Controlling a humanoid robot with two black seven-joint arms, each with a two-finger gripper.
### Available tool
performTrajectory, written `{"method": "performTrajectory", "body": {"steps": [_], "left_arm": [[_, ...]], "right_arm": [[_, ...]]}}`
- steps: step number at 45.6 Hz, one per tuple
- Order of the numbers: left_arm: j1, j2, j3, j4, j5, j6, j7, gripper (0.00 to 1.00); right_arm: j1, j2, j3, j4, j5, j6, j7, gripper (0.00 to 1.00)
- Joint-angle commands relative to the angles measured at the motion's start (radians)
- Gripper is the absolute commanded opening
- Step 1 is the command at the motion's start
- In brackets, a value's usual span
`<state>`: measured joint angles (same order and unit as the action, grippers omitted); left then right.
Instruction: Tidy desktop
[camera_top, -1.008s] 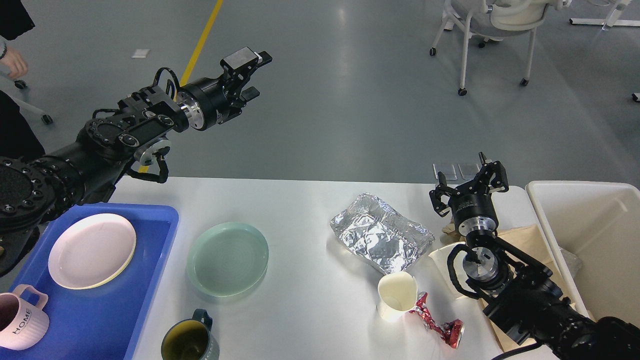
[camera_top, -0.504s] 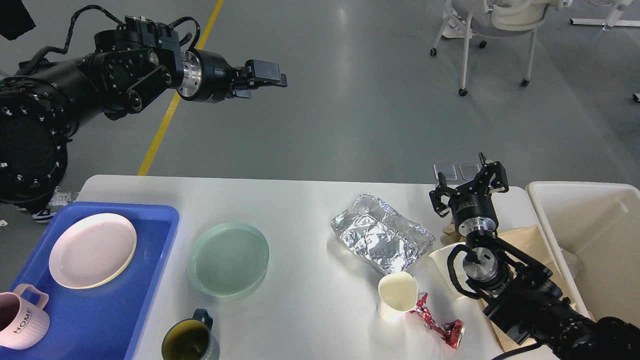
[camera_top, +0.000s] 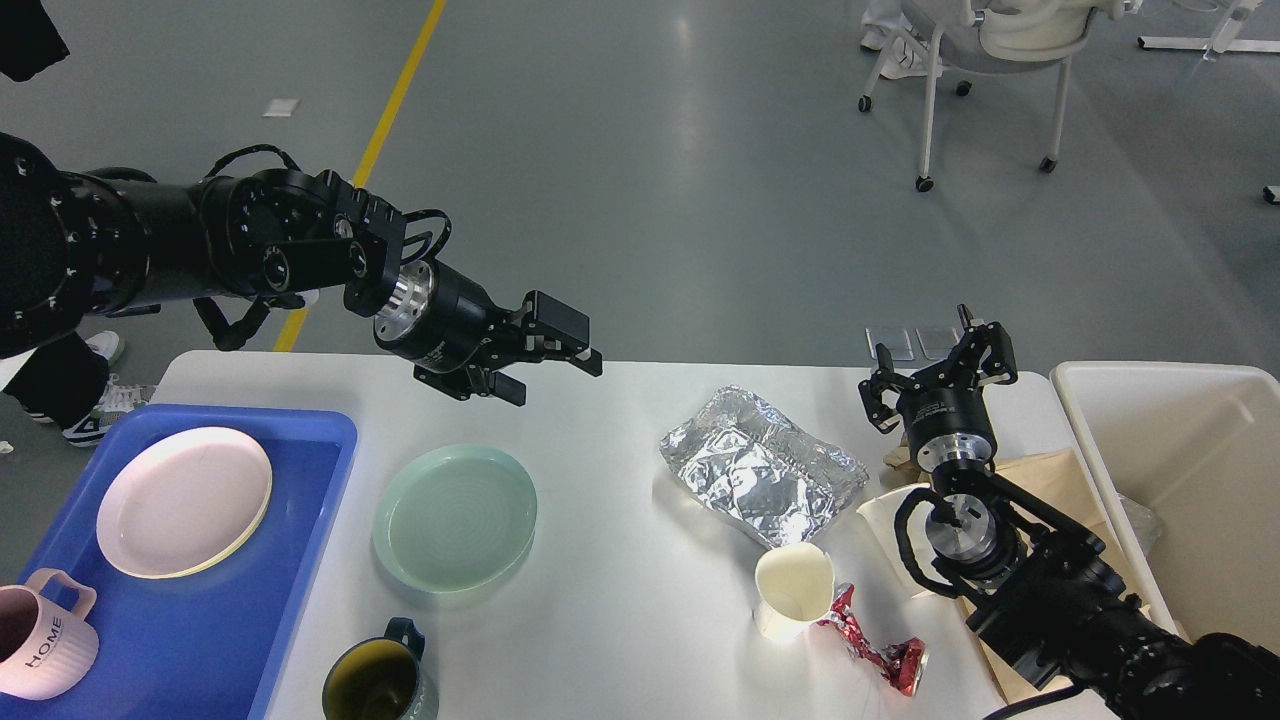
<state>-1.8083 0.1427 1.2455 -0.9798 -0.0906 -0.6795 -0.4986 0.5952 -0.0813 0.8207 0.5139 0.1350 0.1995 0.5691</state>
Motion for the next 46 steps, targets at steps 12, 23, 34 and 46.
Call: {"method": "performTrajectory", "body": {"steps": [12,23,34,46], "left_arm": [[-0.161,0.149,0.066,-0.037,0.000,-0.002,0.000,0.98],[-0.172,0.141,0.120,-0.066,0.000,-0.003,0.000,0.98],[-0.164,0.133,0.121,-0.088,0.000,-0.003,0.000,0.98],[-0.161,0.127,0.120,-0.122,0.000,-0.014,0.002,0.98]], "right_arm": [[0.000,0.000,0.000,0.000,0.000,0.001,0.000,1.00],[0.000,0.000,0.000,0.002,0.002,0.001,0.000,1.00],[0.000,0.000,0.001,0.000,0.000,0.001,0.000,1.00],[0.000,0.000,0.000,0.000,0.000,0.001,0.000,1.00]]}}
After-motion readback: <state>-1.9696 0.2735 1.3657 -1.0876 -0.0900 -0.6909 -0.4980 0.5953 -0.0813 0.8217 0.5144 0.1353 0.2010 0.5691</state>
